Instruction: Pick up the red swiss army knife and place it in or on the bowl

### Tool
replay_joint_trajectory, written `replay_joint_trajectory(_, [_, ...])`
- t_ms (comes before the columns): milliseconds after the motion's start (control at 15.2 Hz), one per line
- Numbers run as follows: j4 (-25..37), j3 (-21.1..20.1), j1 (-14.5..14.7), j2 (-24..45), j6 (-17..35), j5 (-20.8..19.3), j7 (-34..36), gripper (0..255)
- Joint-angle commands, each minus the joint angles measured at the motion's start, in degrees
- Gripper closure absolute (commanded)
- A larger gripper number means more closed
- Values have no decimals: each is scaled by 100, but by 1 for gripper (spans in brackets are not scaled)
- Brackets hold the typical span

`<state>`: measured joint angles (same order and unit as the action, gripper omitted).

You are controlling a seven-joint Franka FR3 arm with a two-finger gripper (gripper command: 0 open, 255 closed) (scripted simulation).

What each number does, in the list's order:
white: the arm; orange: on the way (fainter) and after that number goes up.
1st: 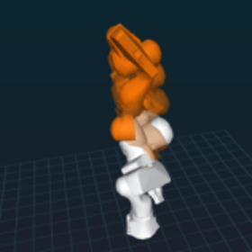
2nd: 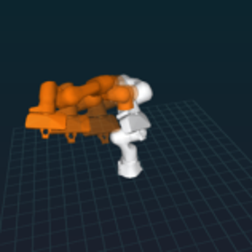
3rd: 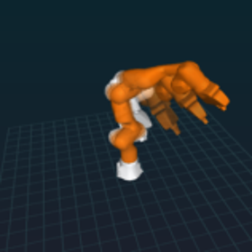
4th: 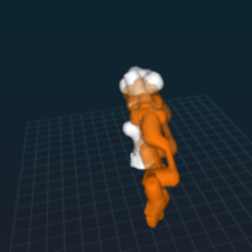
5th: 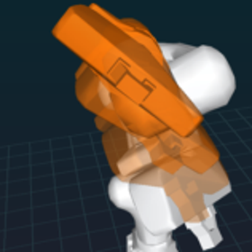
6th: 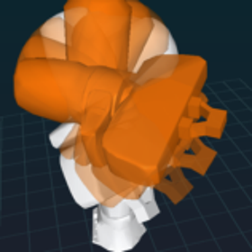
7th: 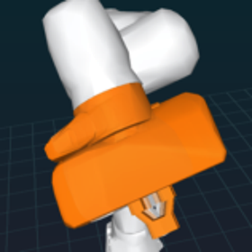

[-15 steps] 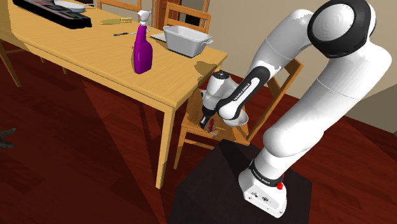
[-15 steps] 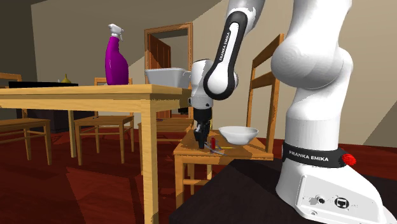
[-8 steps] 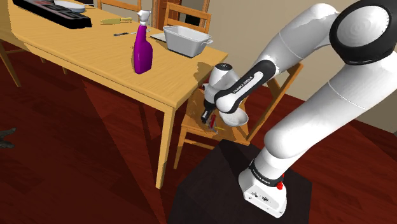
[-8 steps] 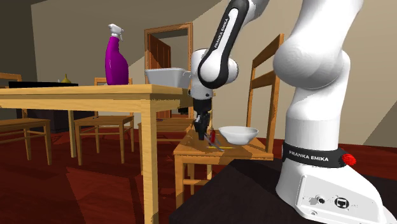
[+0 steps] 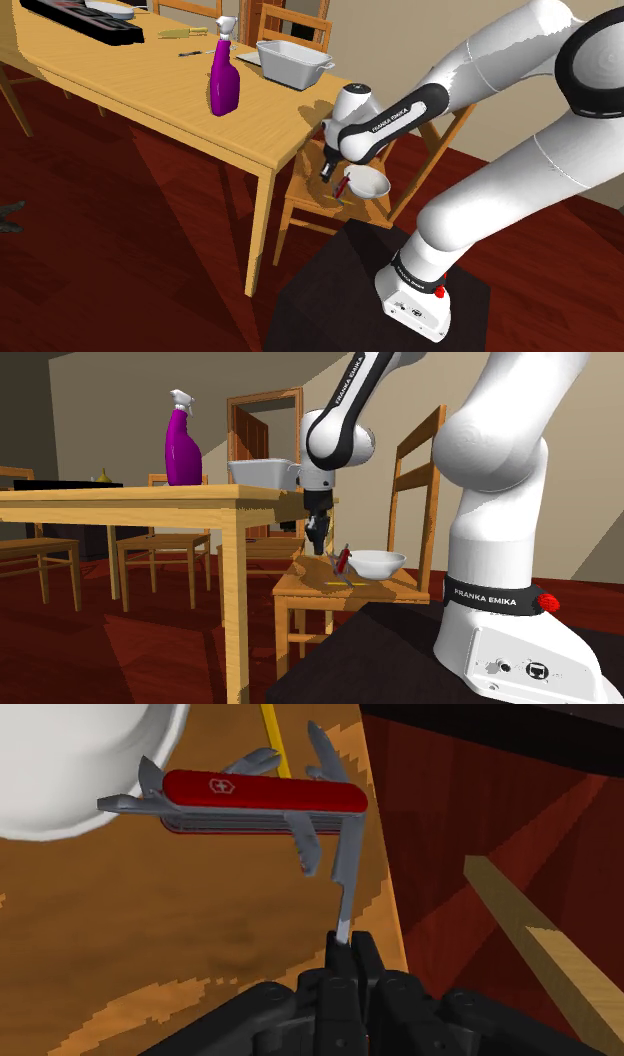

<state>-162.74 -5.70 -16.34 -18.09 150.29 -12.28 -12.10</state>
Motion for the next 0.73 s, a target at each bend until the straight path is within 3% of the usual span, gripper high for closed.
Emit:
replay_joint_trajectory(0, [28, 29, 53, -177, -208, 86, -76, 255])
replay_joint_trajectory(66, [25, 15, 27, -88, -111, 45, -40, 255])
replay_joint_trajectory(132, [25, 15, 27, -88, -111, 45, -40, 0])
replay_joint_trajectory(198, [-15, 260, 227, -129, -338, -288, -1516, 0])
replay_joint_trajectory(264, [17, 133, 134, -131, -242, -86, -335, 0])
replay_joint_trajectory(330, [16, 94, 98, -133, -239, -62, -352, 0])
replay_joint_trajectory(396, [212, 360, 323, 44, -719, -437, -2052, 0])
replay_joint_trajectory(462, [118, 223, 222, -44, -437, -224, -687, 0])
replay_joint_trajectory(528, [117, 197, 199, -45, -435, -209, -698, 0])
replay_joint_trajectory(660, [235, 1218, 534, -67, -649, 322, -3064, 0])
